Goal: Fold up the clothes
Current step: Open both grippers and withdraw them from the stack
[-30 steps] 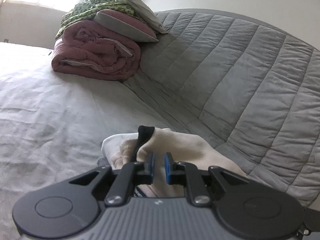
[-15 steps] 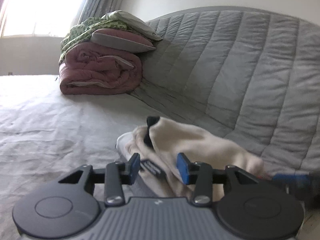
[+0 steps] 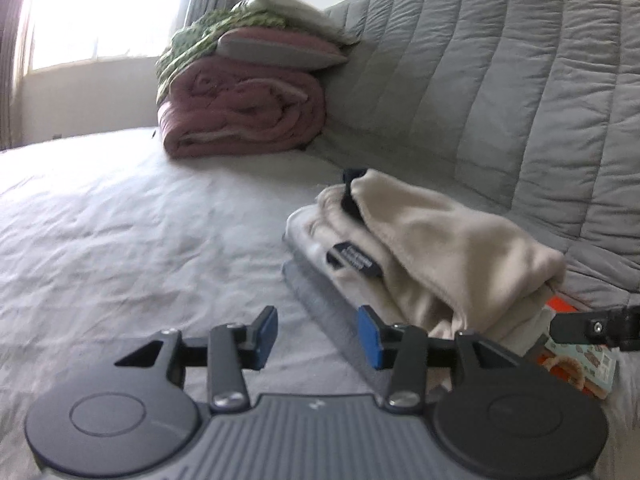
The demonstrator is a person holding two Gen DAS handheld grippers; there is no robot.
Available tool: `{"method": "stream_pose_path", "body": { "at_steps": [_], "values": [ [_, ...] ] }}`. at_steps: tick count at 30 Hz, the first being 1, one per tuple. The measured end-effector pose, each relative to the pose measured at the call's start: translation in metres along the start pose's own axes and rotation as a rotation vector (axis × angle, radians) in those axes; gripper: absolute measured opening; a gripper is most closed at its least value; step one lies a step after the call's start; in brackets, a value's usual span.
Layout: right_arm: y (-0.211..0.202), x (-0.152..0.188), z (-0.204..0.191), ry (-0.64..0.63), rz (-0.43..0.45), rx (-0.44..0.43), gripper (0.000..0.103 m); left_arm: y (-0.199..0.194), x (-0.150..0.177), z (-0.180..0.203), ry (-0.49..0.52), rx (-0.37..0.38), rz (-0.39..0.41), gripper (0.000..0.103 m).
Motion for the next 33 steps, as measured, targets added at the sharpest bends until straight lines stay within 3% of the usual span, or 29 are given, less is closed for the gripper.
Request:
{"method": "stream_pose_path", "body": {
  "at_steps": [4,11,16,23,33],
  "values": [
    [-0.003,0.001,-0.007,-0.049,-0.003,0.014,0.101,-0.009,0.014,0.005,0.004,-0.018,-0.056,0.048],
    [-0.011,-0.003,-0.017,-0.079,0.022,0.012,0.103,-0.02,0.037,0.008,-0.01,-0.053,-0.168,0.049],
    [-0.005,0.0,-0.013,-0.075,-0.006,0.048,0.103,-0.022,0.034,0.008,-0.023,-0.082,-0.201,0.072],
    [0.006,0.012,-0.02,-0.154,-0.072,0.074,0.103,-0.02,0.032,0.008,0.036,-0.144,-0.22,0.085],
    [0.006,0.006,-0.005,-0.101,-0.051,0.164,0.103,-0.018,0.023,0.018,0.086,-0.156,-0.22,0.098]
  ]
}}
Point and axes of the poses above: each gripper's, at about its wrist camera, not at the fingertips, and y roughly the way its jaws point, z to its right, x to its underside, the point moved 9 cm from there along y, roughly the way its jaws point
